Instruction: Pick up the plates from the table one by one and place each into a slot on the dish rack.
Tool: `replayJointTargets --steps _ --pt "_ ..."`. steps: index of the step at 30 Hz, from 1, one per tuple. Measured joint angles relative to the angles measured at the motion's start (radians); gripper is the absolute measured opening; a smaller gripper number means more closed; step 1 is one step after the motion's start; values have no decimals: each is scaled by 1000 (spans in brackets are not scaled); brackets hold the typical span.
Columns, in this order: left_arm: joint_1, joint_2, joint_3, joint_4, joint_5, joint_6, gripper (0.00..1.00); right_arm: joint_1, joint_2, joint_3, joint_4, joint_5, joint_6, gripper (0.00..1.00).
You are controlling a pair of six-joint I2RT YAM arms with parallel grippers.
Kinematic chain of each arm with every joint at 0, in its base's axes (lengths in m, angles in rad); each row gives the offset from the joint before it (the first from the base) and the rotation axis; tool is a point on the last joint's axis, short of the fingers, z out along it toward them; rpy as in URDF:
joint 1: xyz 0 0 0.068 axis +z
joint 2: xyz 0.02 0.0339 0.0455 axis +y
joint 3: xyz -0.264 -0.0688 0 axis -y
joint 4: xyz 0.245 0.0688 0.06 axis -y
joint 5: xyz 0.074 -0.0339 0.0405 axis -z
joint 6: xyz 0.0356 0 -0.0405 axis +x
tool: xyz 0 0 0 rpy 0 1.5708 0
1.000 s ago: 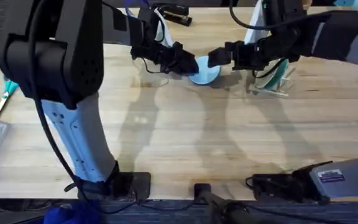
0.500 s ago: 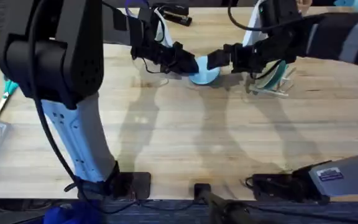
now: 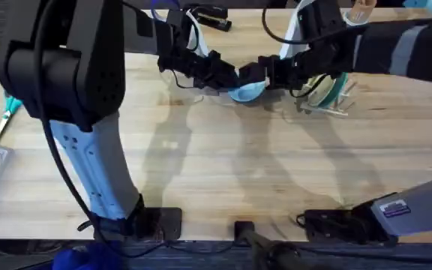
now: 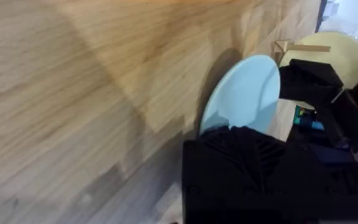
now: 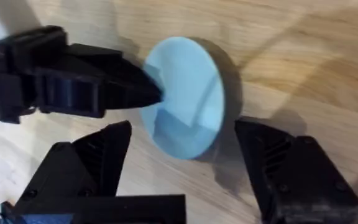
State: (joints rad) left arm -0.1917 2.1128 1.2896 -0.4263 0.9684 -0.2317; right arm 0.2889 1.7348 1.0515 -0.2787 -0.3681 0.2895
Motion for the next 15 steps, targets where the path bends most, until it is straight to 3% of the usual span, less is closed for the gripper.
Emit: replayJointTargets --steps 15 --pt "0 0 0 0 0 0 40 12 33 0 37 -19 85 916"
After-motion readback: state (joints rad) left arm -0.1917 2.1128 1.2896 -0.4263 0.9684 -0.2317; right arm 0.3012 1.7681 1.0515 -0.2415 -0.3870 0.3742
